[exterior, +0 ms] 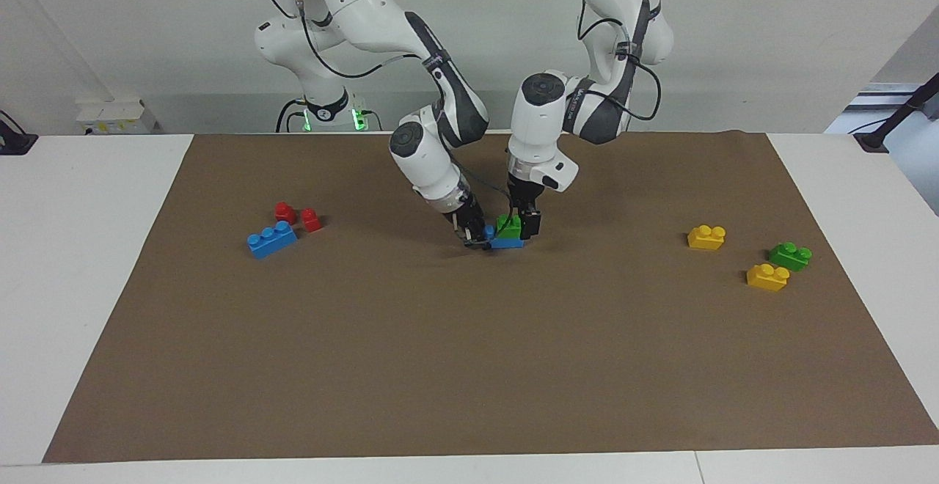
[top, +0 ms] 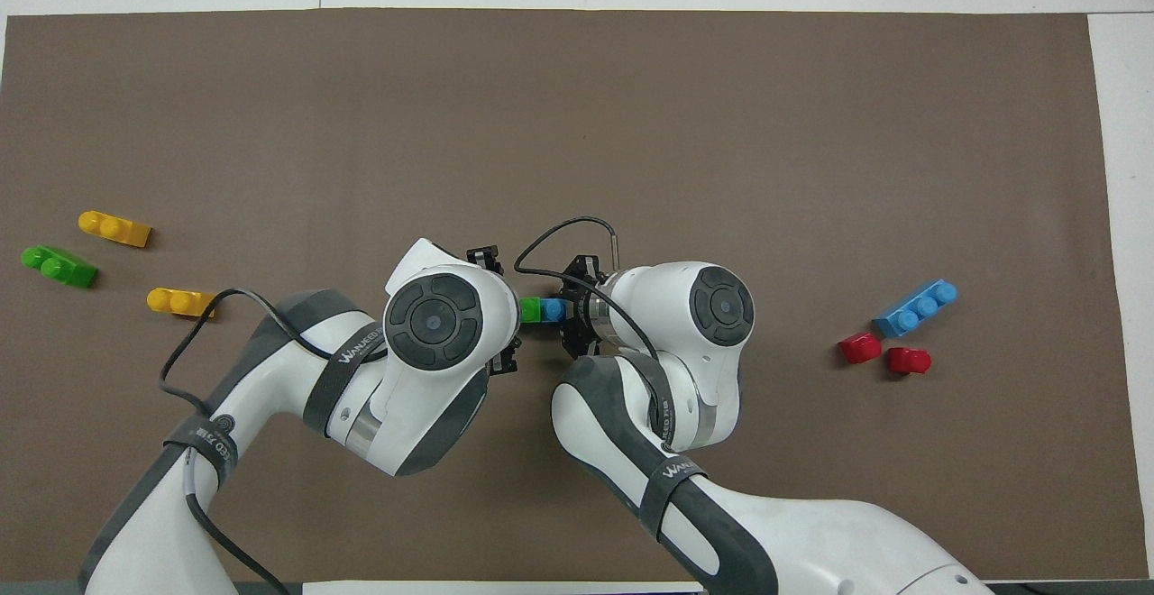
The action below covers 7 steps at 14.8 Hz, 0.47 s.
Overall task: Remove green block with left arm and hold with right
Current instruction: 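Grasp the green brick with the left gripper while the right gripper grasps blue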
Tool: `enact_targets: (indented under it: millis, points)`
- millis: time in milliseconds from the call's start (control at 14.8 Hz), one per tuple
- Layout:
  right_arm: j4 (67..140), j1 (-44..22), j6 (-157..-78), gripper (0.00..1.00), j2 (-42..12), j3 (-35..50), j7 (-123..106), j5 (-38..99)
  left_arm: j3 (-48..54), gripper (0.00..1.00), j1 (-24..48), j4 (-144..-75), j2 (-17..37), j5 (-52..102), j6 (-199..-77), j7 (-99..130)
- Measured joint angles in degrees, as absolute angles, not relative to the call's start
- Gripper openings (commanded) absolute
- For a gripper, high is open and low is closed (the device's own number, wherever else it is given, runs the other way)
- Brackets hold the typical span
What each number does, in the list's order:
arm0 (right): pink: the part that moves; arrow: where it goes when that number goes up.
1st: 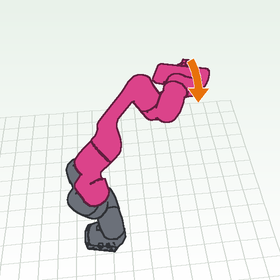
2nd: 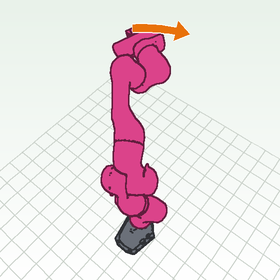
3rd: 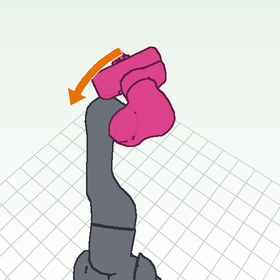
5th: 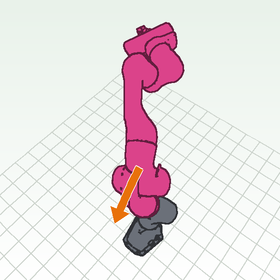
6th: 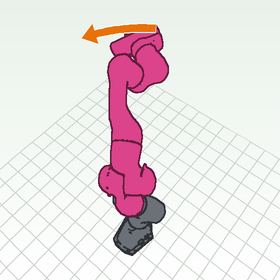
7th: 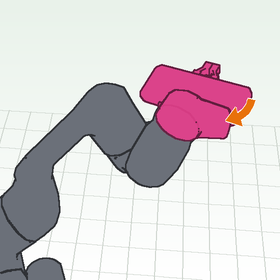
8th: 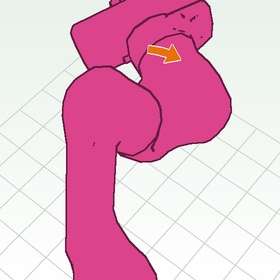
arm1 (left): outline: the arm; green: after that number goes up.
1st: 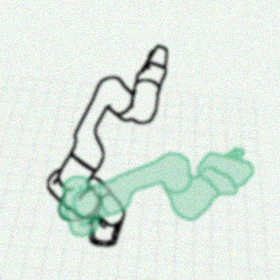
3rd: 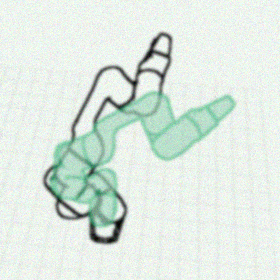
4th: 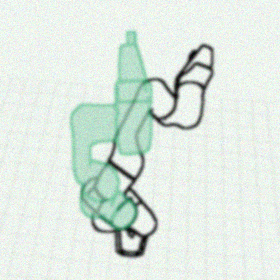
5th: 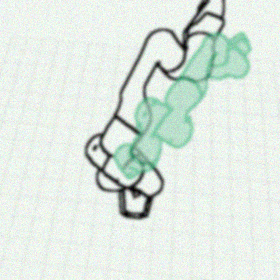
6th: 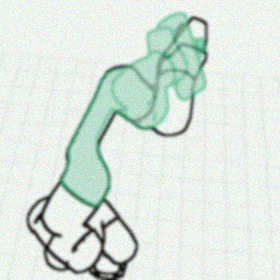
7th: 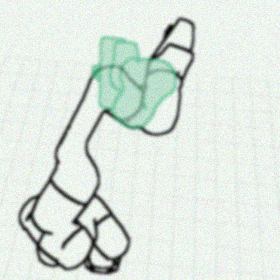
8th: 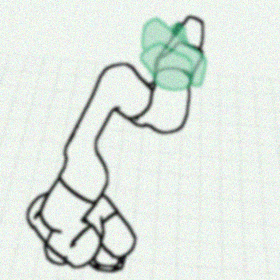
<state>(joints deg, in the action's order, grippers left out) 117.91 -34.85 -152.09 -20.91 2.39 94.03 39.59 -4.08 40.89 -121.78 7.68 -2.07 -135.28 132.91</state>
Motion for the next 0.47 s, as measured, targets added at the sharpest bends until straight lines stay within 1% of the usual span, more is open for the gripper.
enact_targets:
  millis: [135, 202, 270, 337, 405, 472]
  points:
    - [117.9, -34.9, -152.1, 0.00, -20.9, 2.4, 94.0, 39.8, -4.1, 0.99, 40.9, -121.8, 8.1, -2.3, -135.5, 133.1]
    - [117.9, -34.9, -152.1, 0.00, -20.9, 2.4, 94.0, 40.2, -4.1, 0.91, 40.9, -121.8, 8.2, -2.4, -135.5, 133.2]
    - [117.9, -34.9, -152.1, 0.00, -20.9, 2.4, 94.0, 40.5, -4.1, 0.69, 40.9, -121.8, 8.2, -2.4, -135.6, 133.2]
    - [117.9, -34.9, -152.1, 0.00, -20.9, 2.4, 94.0, 40.5, -4.1, 0.32, 40.9, -121.8, 8.2, -2.5, -135.6, 133.2]
    - [117.9, -34.9, -152.1, 0.00, -20.9, 2.4, 94.0, 40.5, -4.1, 0.00, 40.9, -121.8, 8.2, -2.6, -135.7, 133.3]
    - [117.9, -34.9, -152.1, 0.00, -20.9, 2.4, 94.0, 40.5, -4.1, 0.00, 40.9, -121.8, 8.2, -2.7, -135.8, 133.3]
